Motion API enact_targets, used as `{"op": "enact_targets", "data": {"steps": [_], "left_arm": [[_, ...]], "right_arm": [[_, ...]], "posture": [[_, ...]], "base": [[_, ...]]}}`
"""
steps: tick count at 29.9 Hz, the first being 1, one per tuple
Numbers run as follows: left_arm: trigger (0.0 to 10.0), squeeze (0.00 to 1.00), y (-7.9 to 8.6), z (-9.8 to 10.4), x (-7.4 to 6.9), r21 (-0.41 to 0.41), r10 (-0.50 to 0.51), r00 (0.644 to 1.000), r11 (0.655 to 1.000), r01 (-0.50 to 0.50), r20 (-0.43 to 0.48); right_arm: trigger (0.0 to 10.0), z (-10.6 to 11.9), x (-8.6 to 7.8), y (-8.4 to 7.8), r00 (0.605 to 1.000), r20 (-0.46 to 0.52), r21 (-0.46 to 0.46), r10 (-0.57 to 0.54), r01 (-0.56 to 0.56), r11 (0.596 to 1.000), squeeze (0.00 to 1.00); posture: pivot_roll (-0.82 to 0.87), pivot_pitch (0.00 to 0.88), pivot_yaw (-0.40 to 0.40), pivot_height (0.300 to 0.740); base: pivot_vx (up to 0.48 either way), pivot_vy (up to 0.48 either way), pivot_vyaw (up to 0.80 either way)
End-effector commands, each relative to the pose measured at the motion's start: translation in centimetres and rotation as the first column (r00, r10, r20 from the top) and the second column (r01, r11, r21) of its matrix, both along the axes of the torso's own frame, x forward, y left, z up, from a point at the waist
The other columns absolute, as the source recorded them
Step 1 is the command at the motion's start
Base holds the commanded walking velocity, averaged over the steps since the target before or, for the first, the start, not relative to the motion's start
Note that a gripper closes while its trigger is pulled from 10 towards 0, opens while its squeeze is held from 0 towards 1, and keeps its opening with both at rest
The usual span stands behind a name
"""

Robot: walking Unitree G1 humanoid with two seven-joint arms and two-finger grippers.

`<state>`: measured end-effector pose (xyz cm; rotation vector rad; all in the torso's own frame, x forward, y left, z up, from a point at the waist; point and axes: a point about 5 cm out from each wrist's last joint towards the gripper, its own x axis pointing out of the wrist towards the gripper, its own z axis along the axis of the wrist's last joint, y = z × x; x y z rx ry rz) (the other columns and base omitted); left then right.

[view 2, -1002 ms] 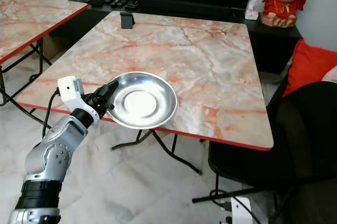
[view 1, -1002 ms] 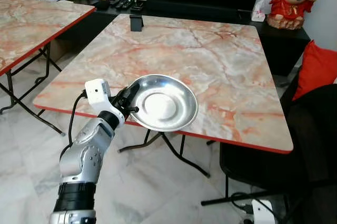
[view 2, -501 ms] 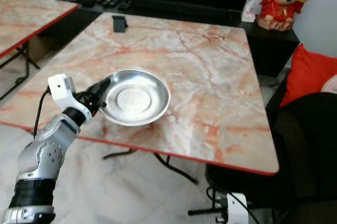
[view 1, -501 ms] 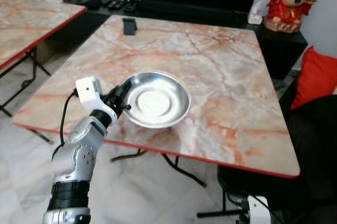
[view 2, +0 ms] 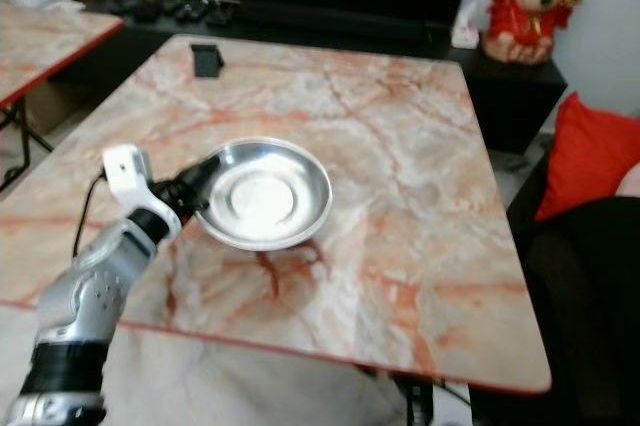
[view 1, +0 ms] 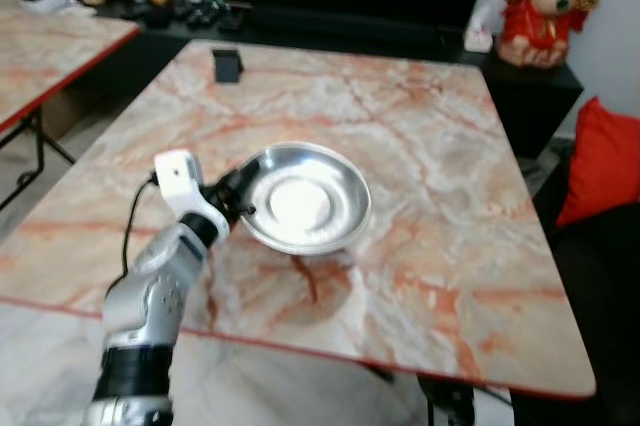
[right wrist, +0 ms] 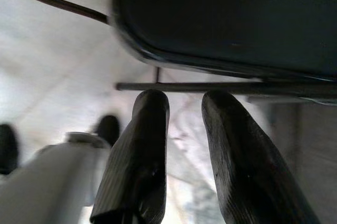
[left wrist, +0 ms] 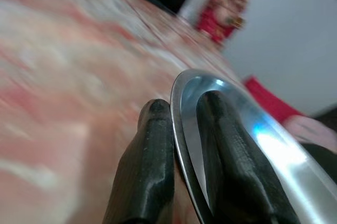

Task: Setting the table

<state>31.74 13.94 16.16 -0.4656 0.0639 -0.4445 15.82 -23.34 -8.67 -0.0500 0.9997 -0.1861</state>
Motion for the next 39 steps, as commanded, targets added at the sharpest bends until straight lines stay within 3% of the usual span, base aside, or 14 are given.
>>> {"op": "enact_targets", "data": {"steps": [1,7,27,39], "left_arm": [[10.0,0.00,1.5,0.2,-0.6,-0.004,0.025,1.000,1.000,-0.025,0.006],[10.0,0.00,2.7,-0.9,-1.4,0.014,0.062,0.997,0.998,-0.061,-0.036],[10.0,0.00,2.2,-3.2,-1.3,0.074,0.141,0.985,0.988,-0.135,-0.095],[10.0,0.00,2.4,-4.8,-1.6,0.178,0.136,0.982,0.978,-0.112,-0.129]], "right_arm": [[10.0,-0.1,-0.1,0.0,1.000,-0.006,0.004,-0.008,0.008,1.000,0.00],[10.0,-0.1,-0.2,0.0,1.000,-0.008,0.003,-0.001,0.001,1.000,0.00],[10.0,-0.1,-0.2,0.0,1.000,-0.010,0.003,0.002,-0.002,1.000,0.00],[10.0,-0.1,-0.1,0.0,1.000,-0.011,0.005,0.005,-0.005,1.000,0.00]], "posture": [[0.11,0.000,-0.057,0.740],[0.11,0.000,-0.058,0.740],[0.11,0.000,-0.062,0.740],[0.11,0.000,-0.065,0.740]], "base": [[0.000,0.000,0.00],[0.000,0.000,0.00],[0.000,0.000,0.00],[0.000,0.000,0.00]]}}
